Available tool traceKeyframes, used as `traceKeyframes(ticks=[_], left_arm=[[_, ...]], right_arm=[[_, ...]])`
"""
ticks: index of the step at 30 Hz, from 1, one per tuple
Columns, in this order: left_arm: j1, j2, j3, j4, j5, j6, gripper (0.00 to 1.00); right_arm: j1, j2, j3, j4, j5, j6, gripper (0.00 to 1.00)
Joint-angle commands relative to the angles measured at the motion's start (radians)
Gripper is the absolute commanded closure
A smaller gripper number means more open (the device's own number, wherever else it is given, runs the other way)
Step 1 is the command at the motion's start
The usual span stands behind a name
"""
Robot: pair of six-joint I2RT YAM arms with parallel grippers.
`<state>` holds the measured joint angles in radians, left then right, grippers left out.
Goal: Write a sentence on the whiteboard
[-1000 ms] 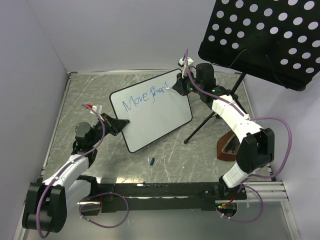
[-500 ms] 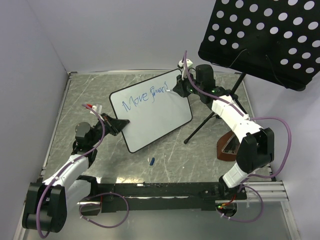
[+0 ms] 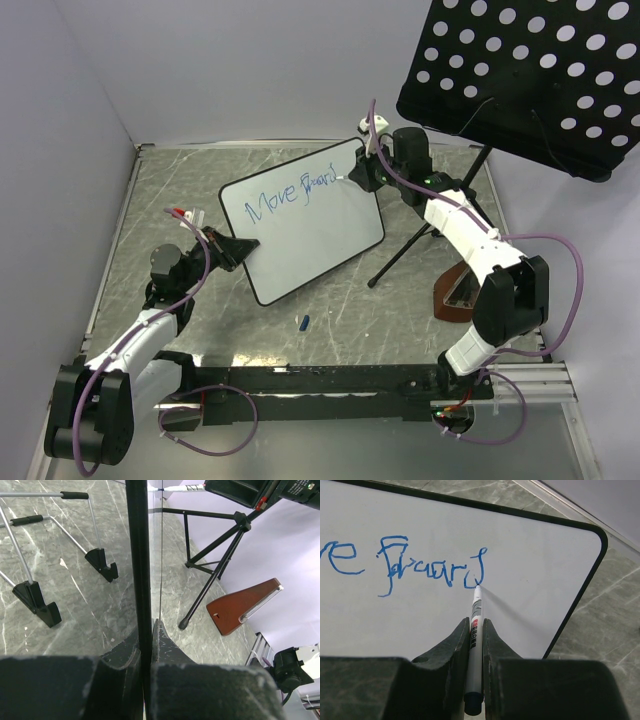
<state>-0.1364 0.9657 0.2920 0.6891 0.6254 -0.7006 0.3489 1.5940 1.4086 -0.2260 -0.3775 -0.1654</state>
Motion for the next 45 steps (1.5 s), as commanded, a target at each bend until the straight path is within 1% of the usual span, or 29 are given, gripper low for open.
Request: traceKeyframes(ticks=[1, 6, 22, 33, 38, 45], left_arm=[[-0.008, -0.001, 0.013, -0.013, 0.025, 0.102, 0.99], [-0.006, -0.002, 0.015, -0.014, 0.027, 0.104, 0.99], [-0.008, -0.004, 0.013, -0.010, 0.023, 0.101, 0.99], [-0.008, -0.012, 0.012, -0.011, 0.023, 0.099, 0.99], [-0.008, -0.012, 0.010, -0.013, 0.022, 0.098, 0.99], [-0.008, -0.007, 0.012, -0.013, 0.022, 0.098, 0.99]], right_arm=[[-0.007, 0.007, 0.062, 0.036, 0.012, 0.015, 1.00], [-0.008, 0.017, 0.069, 0.030, 0.006, 0.017, 1.00], [-0.011, -0.017, -0.013, 0.019, 0.019, -0.011, 1.00], [-0.022, -0.025, 0.003, 0.007, 0.031, -0.017, 1.00], [-0.027, -0.072, 0.012, 0.008, -0.006, -0.006, 1.00], [-0.028, -0.189, -0.040, 0.019, -0.103, 0.023, 1.00]])
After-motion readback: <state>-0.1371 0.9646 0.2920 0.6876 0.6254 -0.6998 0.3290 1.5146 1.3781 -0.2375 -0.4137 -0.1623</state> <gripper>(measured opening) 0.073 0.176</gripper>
